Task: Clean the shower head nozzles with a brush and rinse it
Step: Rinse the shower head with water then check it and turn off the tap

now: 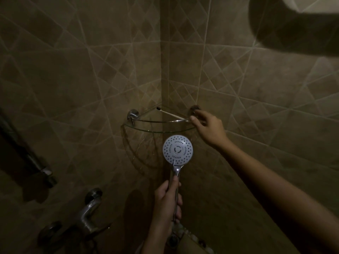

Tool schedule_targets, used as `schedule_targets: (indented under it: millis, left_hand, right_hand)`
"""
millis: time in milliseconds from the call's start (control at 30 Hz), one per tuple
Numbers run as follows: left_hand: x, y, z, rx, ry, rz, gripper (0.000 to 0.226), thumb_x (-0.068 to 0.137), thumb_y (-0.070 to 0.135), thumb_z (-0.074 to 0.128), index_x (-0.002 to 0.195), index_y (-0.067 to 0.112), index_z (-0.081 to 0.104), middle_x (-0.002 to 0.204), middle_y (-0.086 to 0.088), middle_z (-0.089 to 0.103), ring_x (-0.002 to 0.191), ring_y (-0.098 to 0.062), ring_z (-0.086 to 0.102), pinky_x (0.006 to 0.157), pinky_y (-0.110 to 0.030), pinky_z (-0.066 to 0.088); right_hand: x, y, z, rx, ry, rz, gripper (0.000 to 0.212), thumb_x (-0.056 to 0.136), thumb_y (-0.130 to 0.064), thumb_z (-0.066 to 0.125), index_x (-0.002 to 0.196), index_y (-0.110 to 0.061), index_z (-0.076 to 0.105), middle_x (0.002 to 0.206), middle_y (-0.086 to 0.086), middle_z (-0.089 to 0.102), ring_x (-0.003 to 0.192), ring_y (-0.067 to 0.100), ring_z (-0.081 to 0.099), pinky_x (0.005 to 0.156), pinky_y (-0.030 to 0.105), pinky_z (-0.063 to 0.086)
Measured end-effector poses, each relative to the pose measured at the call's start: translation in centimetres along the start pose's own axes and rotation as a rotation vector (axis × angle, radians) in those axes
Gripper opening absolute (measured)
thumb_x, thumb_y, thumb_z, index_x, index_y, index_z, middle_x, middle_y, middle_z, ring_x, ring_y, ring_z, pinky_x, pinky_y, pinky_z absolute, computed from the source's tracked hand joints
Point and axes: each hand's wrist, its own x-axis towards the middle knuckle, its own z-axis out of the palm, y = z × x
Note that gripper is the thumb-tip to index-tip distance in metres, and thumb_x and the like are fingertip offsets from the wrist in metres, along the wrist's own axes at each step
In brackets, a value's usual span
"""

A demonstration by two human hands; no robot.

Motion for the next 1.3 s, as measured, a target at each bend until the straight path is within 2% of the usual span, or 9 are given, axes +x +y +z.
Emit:
schedule_targets:
  millis: [100,233,467,733,900,1100,1167,1233,1300]
  left_hand:
    - [-0.4,-0.7,2.2,0.01,-0.032,-0.004,0.039,0.098,0.049,0.052,0.098,0.012,0.064,0.052,0.0,0.05,0.034,-0.014,0.037,0.038,-0.017,0.026]
    - [-1.0,-2.3,5.7,0.056,-0.118,0.033,0.04,0.1,0.038,0.055,0.103,-0.002,0.055,0.058,-0.002,0.049,0.034,-0.014,0.037,0.037,-0.016,0.026]
    - [-2.8,-6.9,12.5,0.164,-0.34,0.049,0.018,0.097,0.028,0.061,0.1,0.01,0.061,0.064,-0.006,0.054,0.035,-0.015,0.043,0.039,-0.018,0.031]
    - [-2.7,-15.1,16.3,0.334,-0.508,-0.015,0.012,0.102,0.023,0.054,0.093,0.016,0.056,0.084,-0.008,0.064,0.055,-0.013,0.058,0.055,-0.029,0.046]
    - [-0.5,-22.2,16.7,0.382,-0.474,-0.062,0.016,0.104,0.023,0.049,0.089,0.018,0.052,0.079,-0.008,0.062,0.054,-0.011,0.053,0.053,-0.025,0.044]
    - [3.3,-32.2,16.1,0.4,-0.415,-0.233,0.011,0.101,0.028,0.056,0.1,0.018,0.057,0.077,0.002,0.064,0.055,-0.008,0.056,0.051,-0.02,0.044]
    - [6.1,-37.2,14.9,0.596,-0.425,-0.289,0.033,0.09,0.049,0.066,0.11,0.024,0.06,0.084,0.007,0.067,0.067,-0.008,0.066,0.059,-0.023,0.05]
    - [8.6,-42.1,13.0,0.76,-0.495,-0.353,0.073,0.074,0.07,0.071,0.128,0.024,0.056,0.107,0.011,0.068,0.101,-0.016,0.07,0.078,-0.031,0.058]
    - [10.3,-46.2,11.3,0.837,-0.552,-0.433,0.101,0.068,0.074,0.072,0.151,0.03,0.035,0.142,0.015,0.051,0.133,-0.015,0.051,0.097,-0.033,0.048]
  right_hand:
    - [-4.9,1.6,-1.8,0.26,-0.008,0.153,0.045,0.097,-0.052,0.051,0.131,-0.024,0.059,0.11,-0.021,0.061,0.102,0.001,0.061,0.094,0.031,0.052]
    - [-11.2,5.3,-3.4,0.548,-0.139,0.446,0.071,0.081,-0.073,0.053,0.123,-0.017,0.067,0.115,0.001,0.072,0.107,0.014,0.069,0.097,0.038,0.055]
    - [-18.7,10.1,-6.9,0.57,-0.248,0.494,0.019,0.088,-0.023,0.075,0.102,-0.01,0.074,0.096,0.01,0.078,0.09,0.018,0.073,0.087,0.035,0.057]
    - [-23.3,17.5,-9.7,0.595,-0.179,0.663,0.017,0.089,-0.014,0.073,0.105,-0.012,0.073,0.102,0.003,0.078,0.092,0.007,0.072,0.066,0.012,0.053]
    - [-26.8,24.1,-5.4,0.699,-0.254,0.745,0.025,0.088,-0.01,0.074,0.109,0.002,0.067,0.087,0.014,0.073,0.082,0.02,0.072,0.076,0.029,0.058]
    - [-30.6,33.2,1.8,0.687,-0.307,0.855,0.025,0.084,-0.009,0.077,0.097,0.008,0.065,0.076,0.007,0.069,0.069,0.015,0.067,0.066,0.028,0.053]
    - [-31.7,36.6,4.3,0.676,-0.343,0.894,0.018,0.086,-0.005,0.074,0.1,0.003,0.067,0.079,0.01,0.07,0.072,0.015,0.067,0.065,0.025,0.053]
    - [-32.9,40.2,6.9,0.625,-0.352,0.91,0.019,0.086,-0.006,0.074,0.103,0.002,0.07,0.094,0.023,0.072,0.087,0.026,0.071,0.077,0.035,0.058]
    - [-34.2,43.7,9.7,0.582,-0.39,0.909,0.015,0.086,-0.007,0.074,0.101,-0.006,0.073,0.103,0.024,0.072,0.096,0.032,0.072,0.082,0.042,0.059]
